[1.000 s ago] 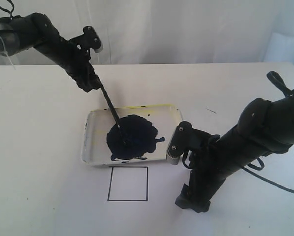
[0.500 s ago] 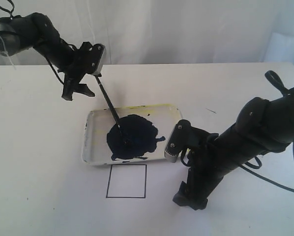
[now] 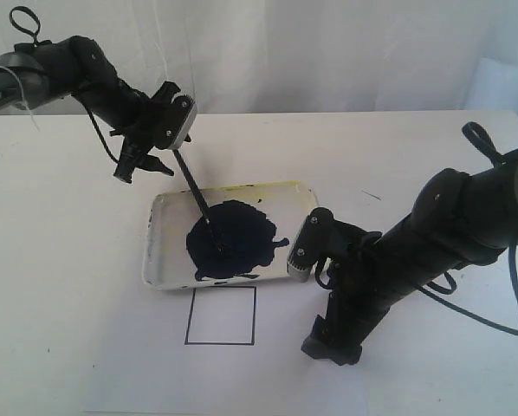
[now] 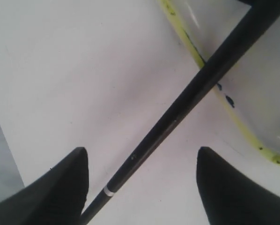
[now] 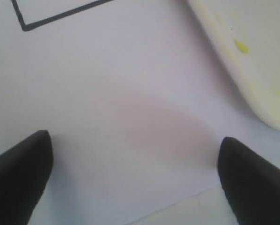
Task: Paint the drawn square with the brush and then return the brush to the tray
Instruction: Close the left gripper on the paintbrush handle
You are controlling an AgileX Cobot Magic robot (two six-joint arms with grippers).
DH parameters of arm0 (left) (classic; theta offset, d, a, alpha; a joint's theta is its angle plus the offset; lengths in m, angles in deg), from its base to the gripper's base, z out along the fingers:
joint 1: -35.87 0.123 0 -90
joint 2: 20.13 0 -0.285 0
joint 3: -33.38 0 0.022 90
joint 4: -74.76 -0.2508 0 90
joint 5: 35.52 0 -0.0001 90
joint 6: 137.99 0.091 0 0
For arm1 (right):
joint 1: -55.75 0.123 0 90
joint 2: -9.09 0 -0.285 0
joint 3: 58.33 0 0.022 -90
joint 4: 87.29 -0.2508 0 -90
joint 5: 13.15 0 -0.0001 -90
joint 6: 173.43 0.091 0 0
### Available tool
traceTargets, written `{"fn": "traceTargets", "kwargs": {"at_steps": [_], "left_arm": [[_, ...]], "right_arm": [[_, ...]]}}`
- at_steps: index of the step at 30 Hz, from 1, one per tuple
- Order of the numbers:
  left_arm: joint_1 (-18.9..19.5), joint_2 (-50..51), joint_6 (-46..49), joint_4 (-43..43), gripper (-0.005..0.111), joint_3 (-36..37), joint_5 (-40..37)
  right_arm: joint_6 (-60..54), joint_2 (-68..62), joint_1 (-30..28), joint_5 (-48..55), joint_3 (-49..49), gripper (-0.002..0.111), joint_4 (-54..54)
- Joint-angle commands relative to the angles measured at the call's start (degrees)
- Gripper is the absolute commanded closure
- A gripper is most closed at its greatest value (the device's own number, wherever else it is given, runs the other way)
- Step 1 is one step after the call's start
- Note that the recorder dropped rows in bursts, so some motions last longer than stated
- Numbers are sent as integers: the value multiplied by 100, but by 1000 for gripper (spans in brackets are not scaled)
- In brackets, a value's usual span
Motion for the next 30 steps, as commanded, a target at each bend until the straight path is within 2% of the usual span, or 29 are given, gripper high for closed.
{"fn": "traceTargets", "kwargs": {"at_steps": [1,10,21,30], "left_arm": [[-16,130,522,80,39,-12,126],[-28,190,881,173,39,-12,144],[-81,223,881,198,39,-12,173],[-133,420,881,-244,44,-12,524]], "right_arm": [[35,-204,1,47,-74,19,146],[35,-204,1,47,-74,19,146],[35,-204,1,47,-74,19,146],[35,-204,1,47,-74,19,146]]}}
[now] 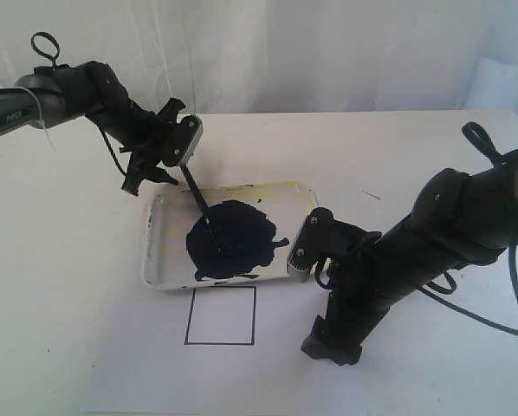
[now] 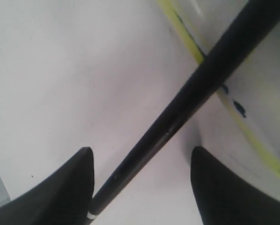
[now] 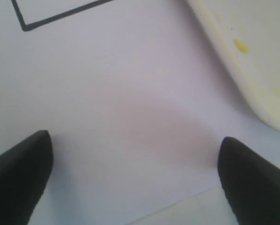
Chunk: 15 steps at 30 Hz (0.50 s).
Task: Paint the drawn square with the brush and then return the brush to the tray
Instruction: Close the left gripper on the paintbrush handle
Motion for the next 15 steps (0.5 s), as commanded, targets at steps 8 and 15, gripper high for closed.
{"fn": "traceTargets", "kwargs": {"at_steps": [8,15], "left_arm": [[-56,63,869,-43,44,-12,-110],[-56,63,869,40,45,-12,-420]], "right_arm": [[35,-204,1,47,-74,19,146],[-3,-204,1,35,-74,19,134]]}}
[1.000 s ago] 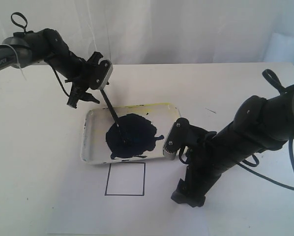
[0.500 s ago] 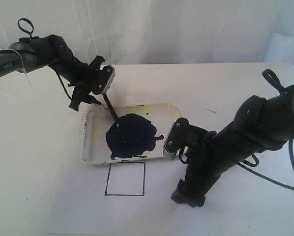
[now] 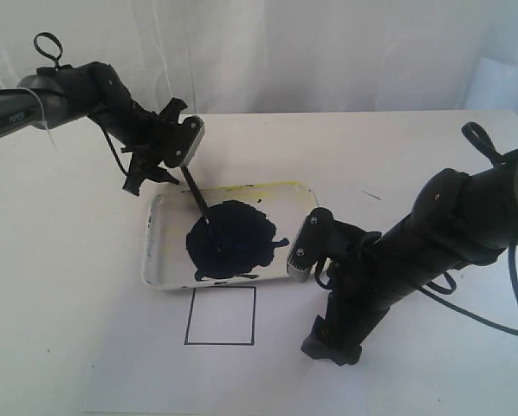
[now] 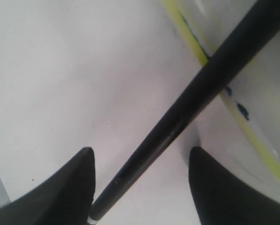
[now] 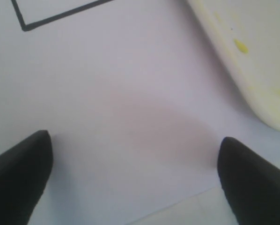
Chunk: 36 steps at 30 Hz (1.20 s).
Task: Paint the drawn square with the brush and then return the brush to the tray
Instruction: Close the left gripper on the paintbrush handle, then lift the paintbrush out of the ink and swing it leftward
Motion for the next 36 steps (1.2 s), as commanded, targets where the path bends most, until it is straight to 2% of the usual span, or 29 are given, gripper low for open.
{"fn": "traceTargets", "kwargs": {"at_steps": [1,7,17,36], "left_arm": [[-17,38,869,103,45,10,-479],[-17,38,869,578,48,10,-578],[-71,38,869,527,67,10,-749],[-71,38,869,527,67,10,-745]], "right_arm": [[-3,-204,1,35,-74,19,134],[-4,-204,1,52,-74,19,135],[-4,-204,1,61,-74,19,135],[-4,-204,1,76,-74,19,135]]}}
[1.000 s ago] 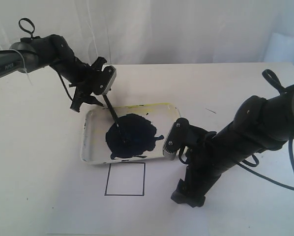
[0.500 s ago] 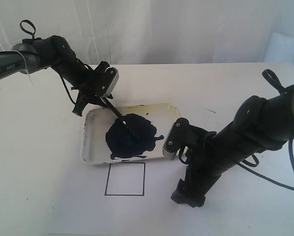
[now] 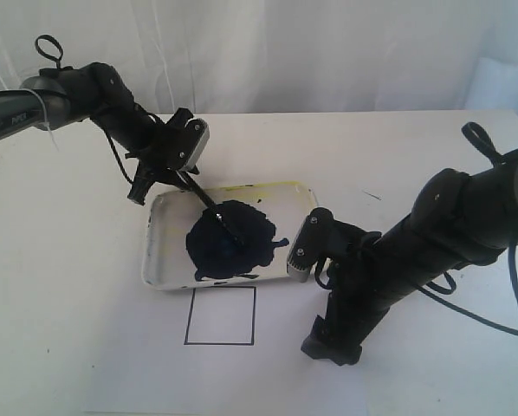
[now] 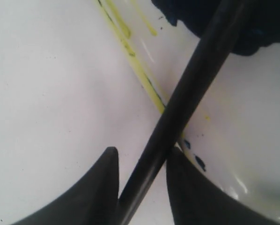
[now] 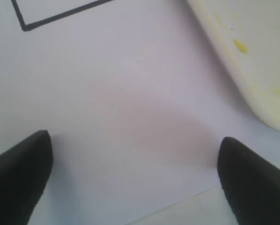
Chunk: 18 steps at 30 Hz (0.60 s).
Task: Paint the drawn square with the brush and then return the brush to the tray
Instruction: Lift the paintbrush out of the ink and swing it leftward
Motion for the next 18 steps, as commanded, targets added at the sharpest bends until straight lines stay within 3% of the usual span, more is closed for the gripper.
{"fn": "traceTargets", "kwargs": {"at_steps": [1,10,18], "left_arm": [[-46,28,869,98,67,33,-134],[-46,28,869,84,95,33,-130],[-46,28,869,-28,97,33,54]], "right_arm": [[-4,-204,1,42,-74,19,147],[-4,-204,1,42,-74,19,147],[-4,-204,1,42,-74,19,147]]}}
